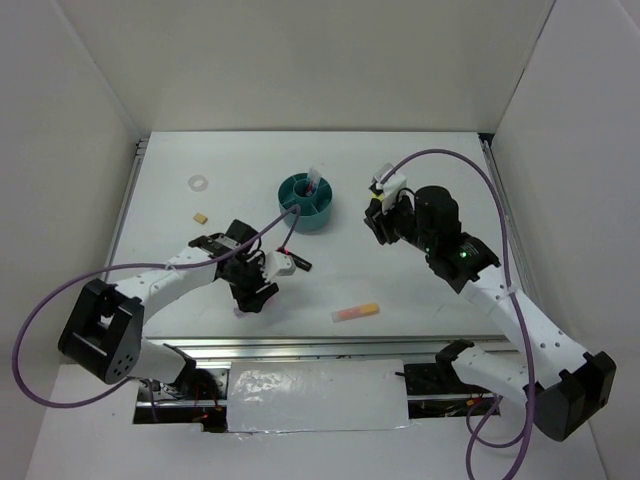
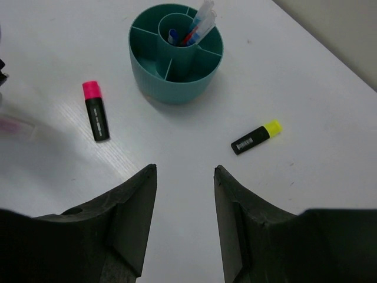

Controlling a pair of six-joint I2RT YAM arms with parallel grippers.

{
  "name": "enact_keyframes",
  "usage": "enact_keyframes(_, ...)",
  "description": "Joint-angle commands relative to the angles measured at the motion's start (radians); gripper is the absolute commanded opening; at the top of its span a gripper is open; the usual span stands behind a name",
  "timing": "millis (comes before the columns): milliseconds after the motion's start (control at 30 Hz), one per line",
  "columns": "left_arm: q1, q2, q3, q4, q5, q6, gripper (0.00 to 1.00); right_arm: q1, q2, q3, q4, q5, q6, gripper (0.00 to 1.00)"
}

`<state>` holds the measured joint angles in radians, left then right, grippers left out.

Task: Sort the stationery into containers
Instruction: Grab a piece of stationery with the left arm

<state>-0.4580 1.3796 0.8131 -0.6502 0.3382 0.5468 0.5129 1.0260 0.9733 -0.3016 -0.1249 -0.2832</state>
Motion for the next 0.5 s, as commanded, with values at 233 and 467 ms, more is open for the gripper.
enact_keyframes(233,-0.097,0.199,0.064,0.155,-0.129,-0.220,0.53,0.001,-0.139,-0.070,-0.019,0.073,-0.071,0.54)
enact_keyframes(467,-0.103,0.254,0.072,0.201,-0.176,-0.304,0.28,0.022,-0.193,-0.105,-0.004,0.082,-0.169,0.56)
